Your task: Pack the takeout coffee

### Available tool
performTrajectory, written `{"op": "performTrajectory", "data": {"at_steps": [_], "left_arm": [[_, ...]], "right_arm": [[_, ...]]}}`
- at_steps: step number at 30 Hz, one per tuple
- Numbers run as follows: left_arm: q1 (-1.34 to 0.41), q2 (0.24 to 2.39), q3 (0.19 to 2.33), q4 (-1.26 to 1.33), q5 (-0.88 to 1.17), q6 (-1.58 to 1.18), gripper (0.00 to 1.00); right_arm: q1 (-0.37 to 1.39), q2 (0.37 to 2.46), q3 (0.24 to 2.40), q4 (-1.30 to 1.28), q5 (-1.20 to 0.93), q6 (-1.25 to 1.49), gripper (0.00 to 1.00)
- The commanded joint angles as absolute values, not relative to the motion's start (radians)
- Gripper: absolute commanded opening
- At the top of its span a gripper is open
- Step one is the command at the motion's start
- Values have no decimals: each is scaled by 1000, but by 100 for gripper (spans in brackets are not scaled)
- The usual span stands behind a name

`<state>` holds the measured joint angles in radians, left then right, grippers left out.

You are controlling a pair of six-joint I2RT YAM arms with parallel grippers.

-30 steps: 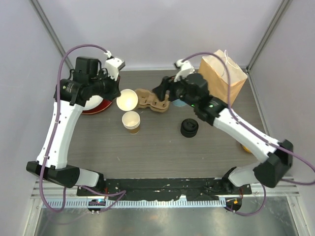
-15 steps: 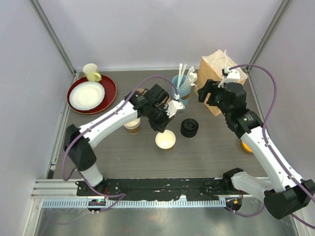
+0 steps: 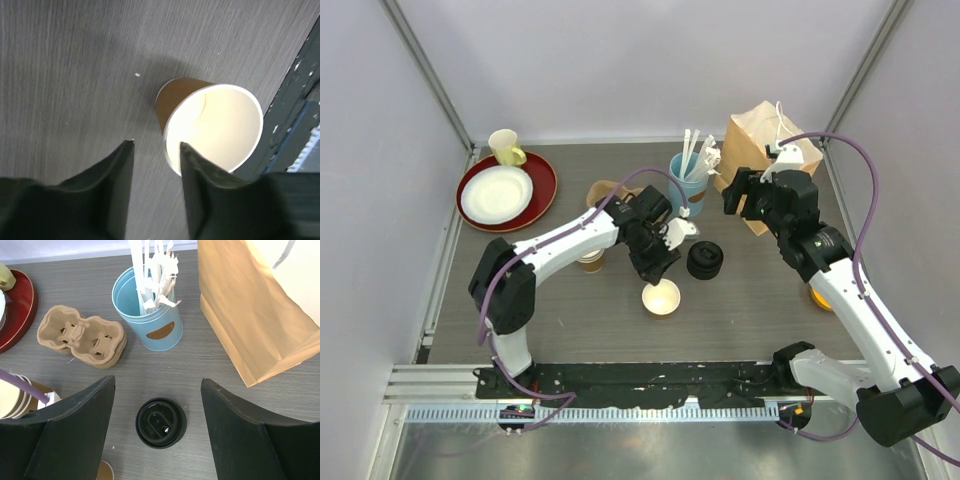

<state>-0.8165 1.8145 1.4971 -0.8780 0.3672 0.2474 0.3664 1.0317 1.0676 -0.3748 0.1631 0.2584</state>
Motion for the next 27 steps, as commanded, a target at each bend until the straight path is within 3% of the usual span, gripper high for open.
{"op": "performTrajectory", "data": {"at_steps": [1,3,6,8,11,16,19,21,27], "left_arm": [[-821,1816,1516,-859,374,285,55],[-821,1809,1537,-871,371,294,67],[-819,1769,1598,-916,348,301,76],[-813,1715,1641,-937,313,307,87],[-769,1672,1695,-971,247,299,94],[-533,1625,1710,-1017,161,255,91],[-404,1600,1669,-1000,100,259,83],[-368,1591,1620,-980,74,282,78],[-341,1595,1502,-930,32,301,76]], "right_arm": [[365,1008,1085,-336,134,238,75],[365,1005,1081,-331,121,236,75],[365,1002,1075,-327,104,235,75],[365,1002,1072,-325,92,235,75],[364,1006,1063,-319,63,238,75],[364,1034,1040,-281,15,262,75],[365,1058,1039,-267,-23,275,75],[365,1069,1039,-253,-37,279,75],[364,1091,1035,-239,-43,285,75]]}}
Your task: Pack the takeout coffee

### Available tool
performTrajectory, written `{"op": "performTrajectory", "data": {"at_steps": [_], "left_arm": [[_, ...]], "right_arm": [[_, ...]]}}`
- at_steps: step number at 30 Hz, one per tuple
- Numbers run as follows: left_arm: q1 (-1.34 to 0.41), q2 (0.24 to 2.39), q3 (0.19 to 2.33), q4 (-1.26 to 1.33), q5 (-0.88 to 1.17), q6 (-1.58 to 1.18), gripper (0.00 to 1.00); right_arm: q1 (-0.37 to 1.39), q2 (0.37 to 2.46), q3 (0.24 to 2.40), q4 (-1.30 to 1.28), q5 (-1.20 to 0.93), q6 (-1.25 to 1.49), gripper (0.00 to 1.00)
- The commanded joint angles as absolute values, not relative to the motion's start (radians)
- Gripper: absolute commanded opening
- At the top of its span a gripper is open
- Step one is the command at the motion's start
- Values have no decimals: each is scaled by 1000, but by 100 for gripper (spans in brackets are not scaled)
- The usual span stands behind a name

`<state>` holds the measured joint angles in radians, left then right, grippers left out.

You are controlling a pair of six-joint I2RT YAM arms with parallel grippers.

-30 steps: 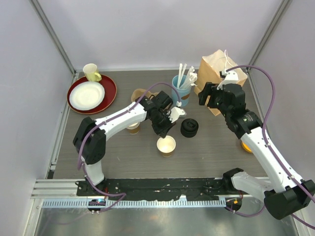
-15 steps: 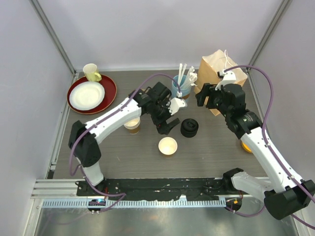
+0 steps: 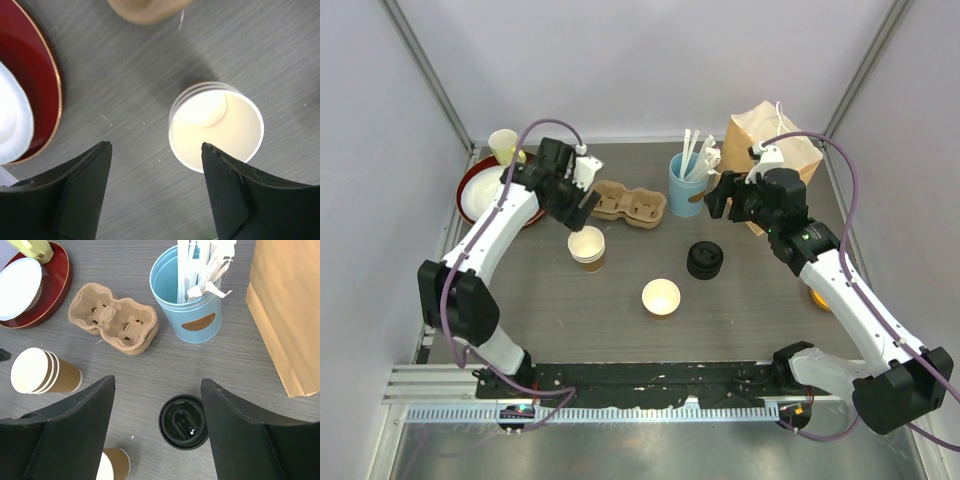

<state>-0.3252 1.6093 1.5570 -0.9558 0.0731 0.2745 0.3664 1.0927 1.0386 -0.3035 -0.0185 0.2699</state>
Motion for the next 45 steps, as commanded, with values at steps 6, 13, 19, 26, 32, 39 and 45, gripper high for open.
{"op": "performTrajectory", "data": {"at_steps": [6,13,19,26,32,39,45], "left_arm": [[-334,1640,1479,-914,61,296,58],[-334,1681,1480,-907,107,295,42],[-334,1698,1483,-913,118,301,25],[-336,1687,1480,-919,126,301,0],[-336,1635,1516,-986,140,279,0],[-336,1546,1537,-1017,141,270,0],[-330,1577,1514,-1020,155,278,0]], "right_arm": [[365,1083,1029,-253,-29,281,75],[365,1078,1028,-250,-25,281,75],[365,1086,1028,-247,-29,287,75],[365,1083,1022,-245,-31,290,75],[365,1089,1008,-216,-90,308,75],[443,1158,1019,-164,-138,336,73],[557,1271,1077,-144,-140,333,72]]}}
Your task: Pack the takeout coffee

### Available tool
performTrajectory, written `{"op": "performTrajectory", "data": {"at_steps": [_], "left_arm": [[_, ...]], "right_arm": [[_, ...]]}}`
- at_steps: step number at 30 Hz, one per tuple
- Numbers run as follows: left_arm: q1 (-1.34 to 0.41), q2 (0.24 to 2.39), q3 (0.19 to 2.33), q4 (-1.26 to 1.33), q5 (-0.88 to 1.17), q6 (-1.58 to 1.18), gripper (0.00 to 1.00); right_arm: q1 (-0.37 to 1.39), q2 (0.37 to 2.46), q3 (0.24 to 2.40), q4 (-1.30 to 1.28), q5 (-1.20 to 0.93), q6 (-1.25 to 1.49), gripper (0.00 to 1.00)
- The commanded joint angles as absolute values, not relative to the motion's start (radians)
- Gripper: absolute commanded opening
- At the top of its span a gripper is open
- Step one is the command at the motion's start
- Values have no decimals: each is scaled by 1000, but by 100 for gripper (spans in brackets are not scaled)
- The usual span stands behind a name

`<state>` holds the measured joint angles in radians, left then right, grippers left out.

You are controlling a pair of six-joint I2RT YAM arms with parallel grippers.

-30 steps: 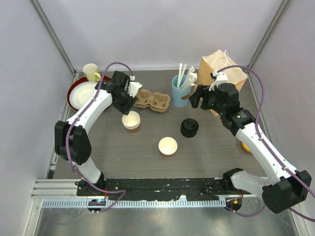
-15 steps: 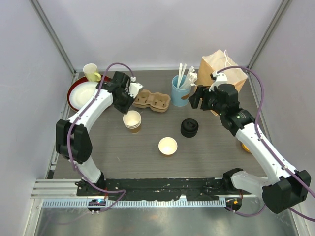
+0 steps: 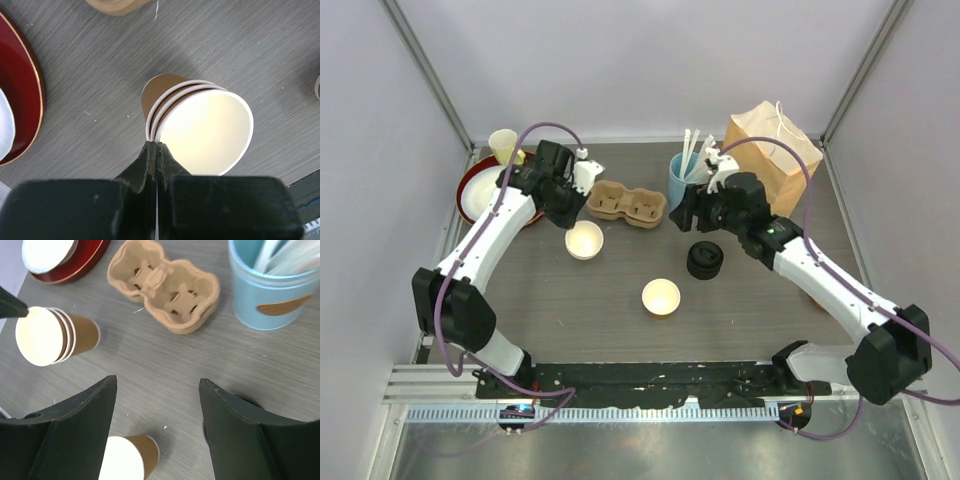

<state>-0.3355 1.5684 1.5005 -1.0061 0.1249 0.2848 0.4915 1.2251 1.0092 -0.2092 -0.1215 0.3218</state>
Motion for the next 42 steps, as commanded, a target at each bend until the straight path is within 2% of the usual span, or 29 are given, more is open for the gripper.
{"op": "performTrajectory", "data": {"at_steps": [1,6,10,15,22,31,42], "left_arm": [[-324,1598,1517,-1025,184,276,0],[-279,1609,1532,-1034,308,239,0],[-275,1611,1502,-1025,328,224,0],[-258,1601,1459,-1012,390,196,0],[-229,1583,1477,-1012,391,184,0],[-213,1479,1588,-1042,302,201,0],[-212,1434,1718,-1130,324,215,0]], "right_arm": [[577,1302,1095,-137,-140,331,72],[692,1428,1170,-112,-137,353,70],[782,1552,1282,-129,-80,362,61],[805,1687,1371,-138,-77,373,56],[816,1798,1486,-181,-58,360,56],[816,1757,1529,-187,-89,331,57],[759,1528,1456,-176,-35,311,59]]}}
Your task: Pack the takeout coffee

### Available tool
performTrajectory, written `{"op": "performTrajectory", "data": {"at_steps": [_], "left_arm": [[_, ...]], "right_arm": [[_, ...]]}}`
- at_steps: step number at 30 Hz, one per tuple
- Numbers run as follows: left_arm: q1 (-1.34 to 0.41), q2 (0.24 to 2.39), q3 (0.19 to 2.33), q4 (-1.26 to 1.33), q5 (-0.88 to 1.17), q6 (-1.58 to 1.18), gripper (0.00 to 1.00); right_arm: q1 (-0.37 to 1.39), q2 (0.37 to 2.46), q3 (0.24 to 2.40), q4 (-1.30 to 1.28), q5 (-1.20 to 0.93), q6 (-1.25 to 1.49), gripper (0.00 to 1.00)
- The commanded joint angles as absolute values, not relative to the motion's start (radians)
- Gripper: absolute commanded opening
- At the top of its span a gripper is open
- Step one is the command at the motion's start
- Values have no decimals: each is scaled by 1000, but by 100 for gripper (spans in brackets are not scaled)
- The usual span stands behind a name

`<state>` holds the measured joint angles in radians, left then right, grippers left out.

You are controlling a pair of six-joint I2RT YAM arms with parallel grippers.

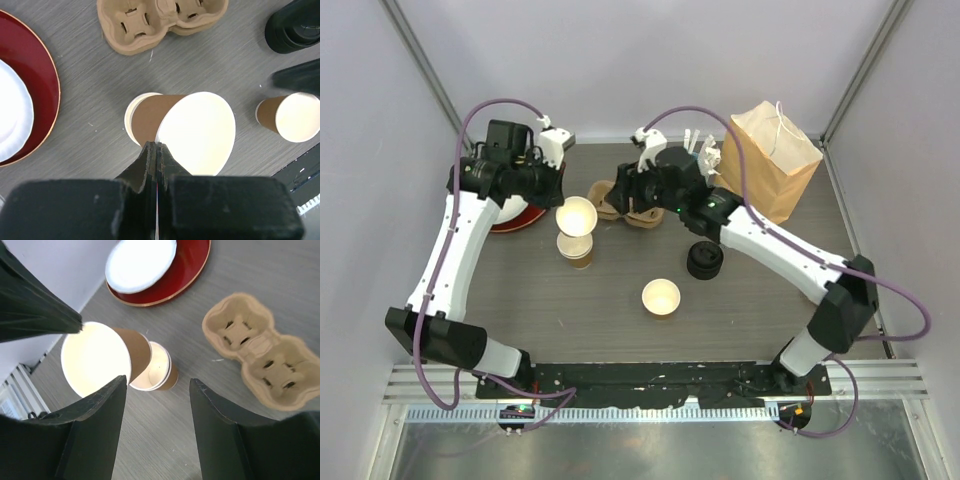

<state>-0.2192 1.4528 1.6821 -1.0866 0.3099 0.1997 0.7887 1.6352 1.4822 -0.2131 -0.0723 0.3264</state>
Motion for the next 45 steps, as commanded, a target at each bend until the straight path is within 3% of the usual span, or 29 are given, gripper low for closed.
{"op": "performTrajectory", "data": {"at_steps": [1,12,18,35,45], "left_arm": [[-212,1434,1720,-1144,334,209,0],[-322,1382,1642,-1258,537,202,0],[-425,1385,1445,-1181,545,233,0],[-426,1433,1178,-933,635,350,0],[-393,1470,1128,-865,635,387,0]], "right_arm": [[744,1514,1450,-181,-32,313,59],[618,1269,1284,-215,46,321,60],[591,1238,1229,-239,55,311,60],[563,1213,1118,-399,235,213,63],[520,1152,1042,-420,-95,-92,74]]}}
